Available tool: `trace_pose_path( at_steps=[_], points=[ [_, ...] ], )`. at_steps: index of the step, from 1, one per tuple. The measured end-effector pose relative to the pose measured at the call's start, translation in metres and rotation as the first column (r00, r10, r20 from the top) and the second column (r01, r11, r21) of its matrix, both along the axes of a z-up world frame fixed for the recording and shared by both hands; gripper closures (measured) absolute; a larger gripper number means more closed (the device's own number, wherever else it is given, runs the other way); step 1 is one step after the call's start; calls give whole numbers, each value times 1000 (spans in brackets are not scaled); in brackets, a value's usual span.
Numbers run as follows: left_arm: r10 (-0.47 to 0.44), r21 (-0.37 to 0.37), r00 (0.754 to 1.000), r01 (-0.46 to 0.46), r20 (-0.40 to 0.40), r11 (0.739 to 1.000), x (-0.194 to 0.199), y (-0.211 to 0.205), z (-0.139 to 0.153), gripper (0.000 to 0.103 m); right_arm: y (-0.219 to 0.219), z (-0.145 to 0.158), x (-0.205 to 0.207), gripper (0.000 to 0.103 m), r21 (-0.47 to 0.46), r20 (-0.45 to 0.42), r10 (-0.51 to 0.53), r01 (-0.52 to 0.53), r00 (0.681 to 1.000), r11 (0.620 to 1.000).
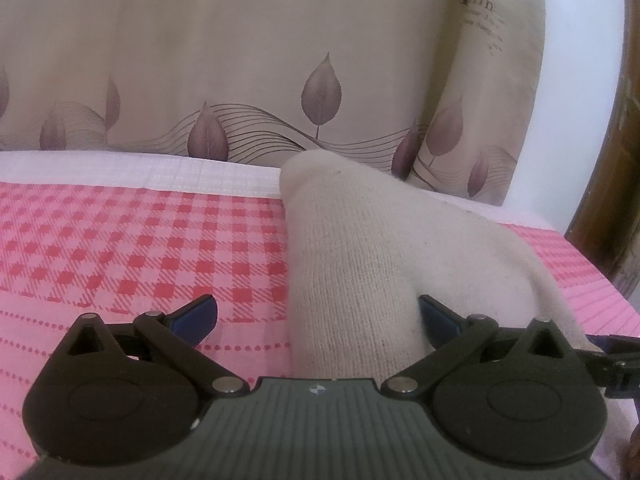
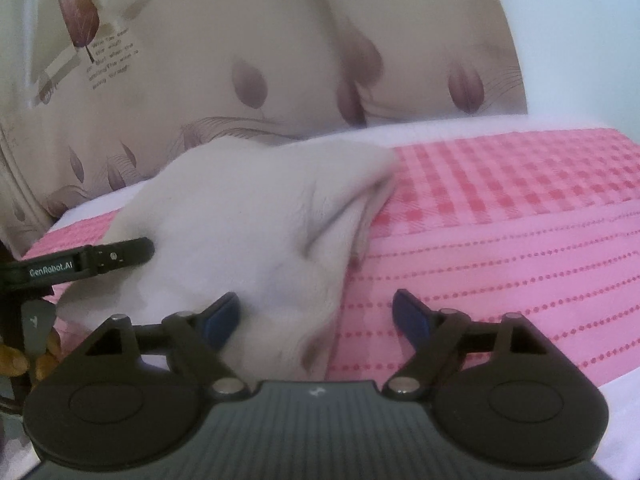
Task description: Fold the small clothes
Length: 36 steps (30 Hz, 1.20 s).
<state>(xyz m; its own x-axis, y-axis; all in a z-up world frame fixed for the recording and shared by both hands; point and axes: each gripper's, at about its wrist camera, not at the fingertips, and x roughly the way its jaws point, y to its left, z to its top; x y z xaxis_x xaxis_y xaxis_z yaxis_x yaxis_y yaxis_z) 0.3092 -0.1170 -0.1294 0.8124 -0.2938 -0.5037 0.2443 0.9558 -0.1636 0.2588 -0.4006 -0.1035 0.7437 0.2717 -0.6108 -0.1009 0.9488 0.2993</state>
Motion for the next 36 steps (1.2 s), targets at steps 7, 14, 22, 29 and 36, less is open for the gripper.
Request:
trace_pose_path(
  at_steps=[7,14,22,29,36],
  points=[
    [0,-18,1000,0,-11,1000,1,0,-1,0,1,2,0,8,-6,-17,-24,24,1000,1000],
    [-1,-26,1000,1,-17,1000,1,0,-1,0,-13,2,-8,0,90,-43,-27,30,999,996],
    [-13,-52,999,11,-38,999,4,3,-2,0,-38,1,-6,0,244,-64,-3,19,998,970],
    [-182,-223,977,154,-112,963,29,29,-2,0,-58,5,12,0,308,-100,43,-10,994,951],
    [-367,-403,916,277,-164,872,71,51,-7,2,-51,-1,48,0,344,-111,212,-163,971,925]
  ],
)
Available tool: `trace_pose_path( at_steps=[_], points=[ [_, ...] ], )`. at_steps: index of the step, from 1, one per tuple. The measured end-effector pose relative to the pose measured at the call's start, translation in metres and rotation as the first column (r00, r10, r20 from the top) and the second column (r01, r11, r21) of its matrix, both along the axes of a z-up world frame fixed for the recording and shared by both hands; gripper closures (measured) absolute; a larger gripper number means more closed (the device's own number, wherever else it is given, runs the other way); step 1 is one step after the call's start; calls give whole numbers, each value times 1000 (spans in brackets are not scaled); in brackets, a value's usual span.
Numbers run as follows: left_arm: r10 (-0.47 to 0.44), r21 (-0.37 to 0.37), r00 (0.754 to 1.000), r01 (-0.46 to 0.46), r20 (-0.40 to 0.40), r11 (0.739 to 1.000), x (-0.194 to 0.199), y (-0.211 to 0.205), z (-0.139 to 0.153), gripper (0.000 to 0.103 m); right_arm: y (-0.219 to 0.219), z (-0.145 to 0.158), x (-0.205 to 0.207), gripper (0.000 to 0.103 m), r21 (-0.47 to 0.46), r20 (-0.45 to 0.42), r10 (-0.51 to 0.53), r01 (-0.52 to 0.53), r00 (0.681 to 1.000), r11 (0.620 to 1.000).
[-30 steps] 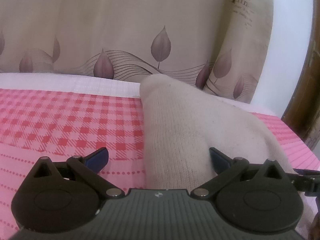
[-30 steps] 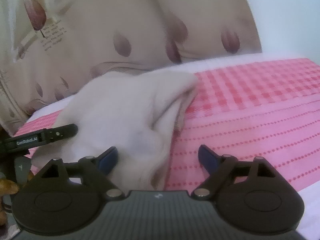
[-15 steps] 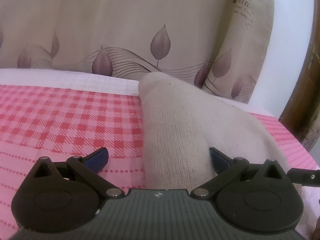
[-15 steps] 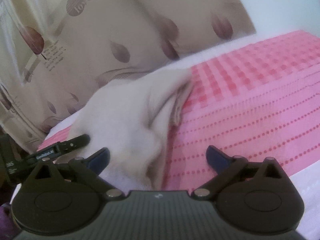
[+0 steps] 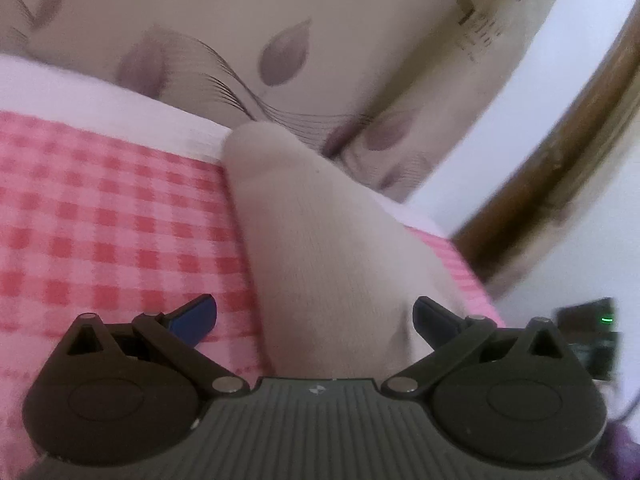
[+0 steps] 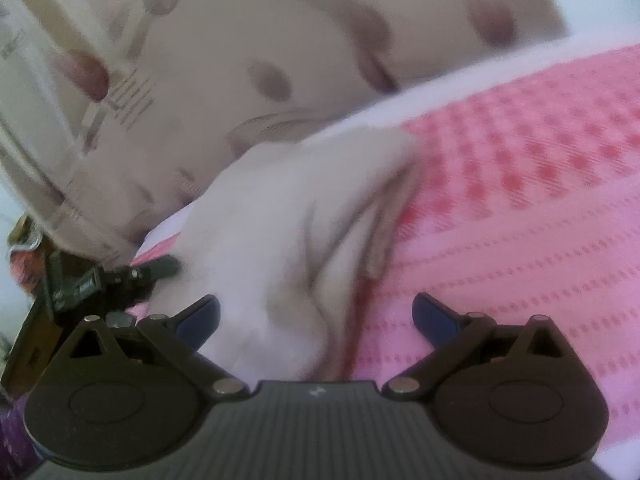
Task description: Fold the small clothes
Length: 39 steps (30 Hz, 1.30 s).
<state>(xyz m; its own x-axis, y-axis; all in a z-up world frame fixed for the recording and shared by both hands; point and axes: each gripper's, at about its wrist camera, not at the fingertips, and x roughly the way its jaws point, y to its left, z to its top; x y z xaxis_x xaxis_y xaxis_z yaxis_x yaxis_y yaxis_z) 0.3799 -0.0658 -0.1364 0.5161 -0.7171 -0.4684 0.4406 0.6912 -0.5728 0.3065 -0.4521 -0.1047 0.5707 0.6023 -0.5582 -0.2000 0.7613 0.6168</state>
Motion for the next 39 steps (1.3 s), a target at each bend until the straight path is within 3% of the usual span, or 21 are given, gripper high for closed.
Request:
trace_pose_path(
  at_steps=[4,6,9,13,17,19,21,26,30,34,37,39],
  points=[
    [-111,-5,994,111,-7,994,15,-11,-5,17,12,-3,20,0,12,18,109,-109,994,994],
    [-153,-7,988,153,-6,988,21,-18,-6,19,17,-4,31,0,15,23,148,-149,989,989],
    [-185,-30,983,185,-10,982,27,-20,-10,19,20,-7,45,0,51,30,155,-157,987,986],
    [-200,-49,979,198,-30,979,40,-27,-13,27,25,-11,57,0,83,56,142,-147,988,986],
    [-201,-37,979,200,-18,979,42,-35,-12,33,33,-9,62,3,49,61,135,-138,989,989],
    [-194,-14,981,194,2,981,38,-38,-11,36,34,-10,64,31,34,50,102,-104,994,994],
    [-181,4,983,181,17,983,36,-40,-10,37,28,-15,66,41,60,21,70,-71,997,996],
    [-133,70,988,128,77,989,25,-45,-6,40,30,-18,66,45,89,-1,31,-31,1000,996],
    [-102,80,991,96,83,992,21,-48,-6,40,31,-18,67,45,88,-5,22,-21,1000,996],
    [-103,61,993,100,49,993,27,-46,-7,37,23,-23,70,38,159,-40,13,-6,999,987],
    [-102,57,994,99,44,993,28,-45,-7,37,30,-20,66,37,122,-19,3,0,1000,993],
    [-82,62,995,79,55,995,22,-43,-6,41,39,-15,62,44,51,7,-4,4,1000,999]
  ],
)
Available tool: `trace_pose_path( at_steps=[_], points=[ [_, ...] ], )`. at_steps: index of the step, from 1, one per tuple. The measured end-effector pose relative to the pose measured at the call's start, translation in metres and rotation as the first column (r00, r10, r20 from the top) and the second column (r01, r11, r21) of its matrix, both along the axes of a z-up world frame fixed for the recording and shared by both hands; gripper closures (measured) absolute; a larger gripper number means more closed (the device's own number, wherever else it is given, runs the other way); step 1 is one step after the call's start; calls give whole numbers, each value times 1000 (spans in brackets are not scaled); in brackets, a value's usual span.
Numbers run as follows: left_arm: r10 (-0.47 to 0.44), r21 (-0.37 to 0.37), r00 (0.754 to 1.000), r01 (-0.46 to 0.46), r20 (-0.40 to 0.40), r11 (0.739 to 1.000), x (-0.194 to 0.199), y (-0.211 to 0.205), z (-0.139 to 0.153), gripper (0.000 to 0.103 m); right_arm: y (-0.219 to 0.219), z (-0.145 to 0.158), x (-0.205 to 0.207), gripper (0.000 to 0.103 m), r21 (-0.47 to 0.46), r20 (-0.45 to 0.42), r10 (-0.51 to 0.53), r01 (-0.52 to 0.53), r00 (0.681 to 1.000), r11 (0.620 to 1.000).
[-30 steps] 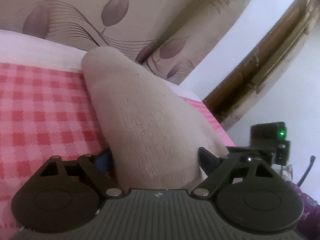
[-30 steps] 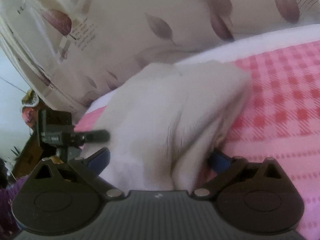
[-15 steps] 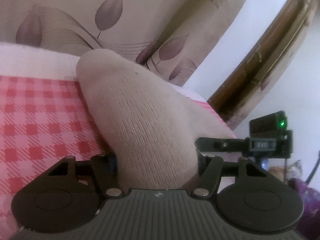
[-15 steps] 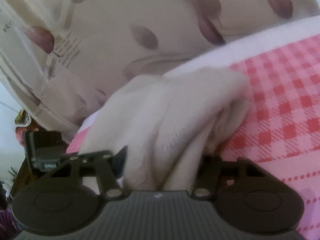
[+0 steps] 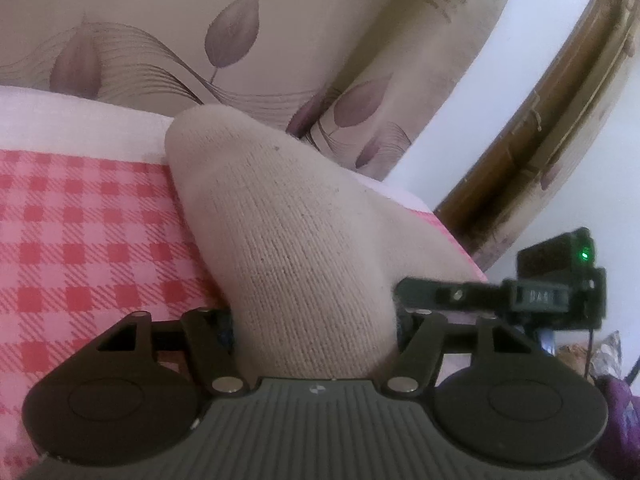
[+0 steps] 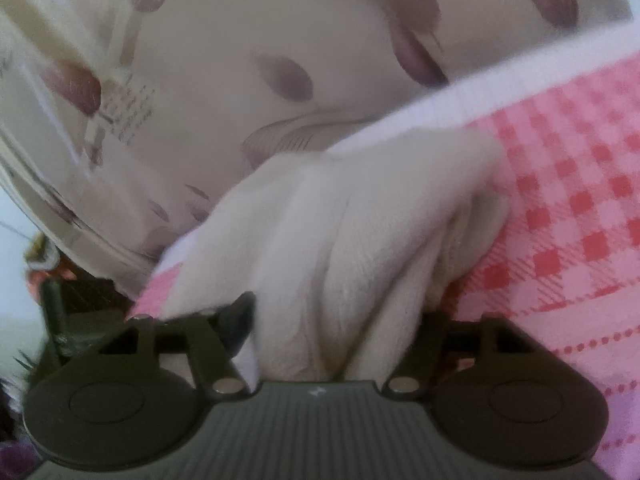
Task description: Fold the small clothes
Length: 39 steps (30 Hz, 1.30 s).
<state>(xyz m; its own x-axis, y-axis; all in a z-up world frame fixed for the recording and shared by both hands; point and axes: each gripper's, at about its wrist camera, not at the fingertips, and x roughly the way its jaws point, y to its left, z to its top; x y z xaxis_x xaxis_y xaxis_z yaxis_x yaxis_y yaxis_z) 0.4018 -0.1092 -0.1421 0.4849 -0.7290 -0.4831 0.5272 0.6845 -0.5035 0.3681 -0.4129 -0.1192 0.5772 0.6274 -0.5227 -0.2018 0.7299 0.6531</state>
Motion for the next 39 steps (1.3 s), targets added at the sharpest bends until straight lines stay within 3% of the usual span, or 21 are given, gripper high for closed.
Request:
trace_pose_path(
  at_steps=[4,10,19,39],
  points=[
    [46,52,995,-51,83,997,-22,-9,8,47,7,8,-8,52,-30,17,-35,35,999,999],
    [102,44,992,-106,74,993,-40,-2,16,47,15,17,-26,53,4,36,-66,66,997,998],
    [142,92,984,-153,110,984,-81,20,38,47,35,23,-60,54,104,28,-92,88,995,991],
    [219,116,963,-238,157,964,-196,92,71,47,99,56,-151,53,201,62,-35,22,997,979]
  ],
)
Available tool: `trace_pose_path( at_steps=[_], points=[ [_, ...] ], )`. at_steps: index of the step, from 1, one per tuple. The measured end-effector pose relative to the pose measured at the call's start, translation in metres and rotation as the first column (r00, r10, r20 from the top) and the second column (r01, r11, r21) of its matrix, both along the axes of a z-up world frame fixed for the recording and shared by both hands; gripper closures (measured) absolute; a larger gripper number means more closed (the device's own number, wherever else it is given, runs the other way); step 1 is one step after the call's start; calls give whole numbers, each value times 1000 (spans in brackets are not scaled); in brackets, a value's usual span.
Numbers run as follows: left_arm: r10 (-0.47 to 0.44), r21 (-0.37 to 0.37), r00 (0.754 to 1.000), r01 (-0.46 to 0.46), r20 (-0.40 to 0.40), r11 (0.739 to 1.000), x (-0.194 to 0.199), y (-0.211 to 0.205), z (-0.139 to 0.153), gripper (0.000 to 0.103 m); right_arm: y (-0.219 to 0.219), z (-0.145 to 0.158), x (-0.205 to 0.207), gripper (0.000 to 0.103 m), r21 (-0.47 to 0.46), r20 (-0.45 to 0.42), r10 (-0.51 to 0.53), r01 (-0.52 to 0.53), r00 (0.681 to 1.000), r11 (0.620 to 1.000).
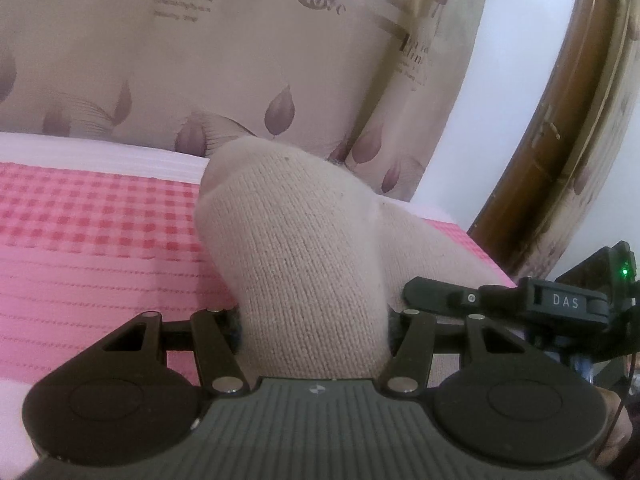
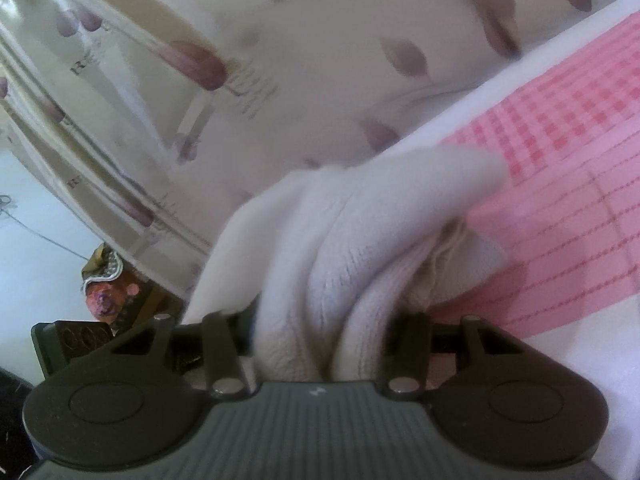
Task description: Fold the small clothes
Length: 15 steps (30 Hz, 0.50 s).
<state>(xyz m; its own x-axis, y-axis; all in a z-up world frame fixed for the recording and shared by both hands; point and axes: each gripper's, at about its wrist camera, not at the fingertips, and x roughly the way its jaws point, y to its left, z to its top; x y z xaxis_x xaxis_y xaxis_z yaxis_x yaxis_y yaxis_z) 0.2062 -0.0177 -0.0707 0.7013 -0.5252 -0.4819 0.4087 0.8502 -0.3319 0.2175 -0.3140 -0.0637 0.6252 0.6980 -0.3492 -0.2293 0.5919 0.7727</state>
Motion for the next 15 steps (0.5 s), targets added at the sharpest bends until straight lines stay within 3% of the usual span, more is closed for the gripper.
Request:
trace_pose_path(
  at_steps=[15],
  points=[
    [58,-10,998,-57,27,998,-64,44,13,47,44,15,-42,53,28,29,48,-49,998,998]
  ],
)
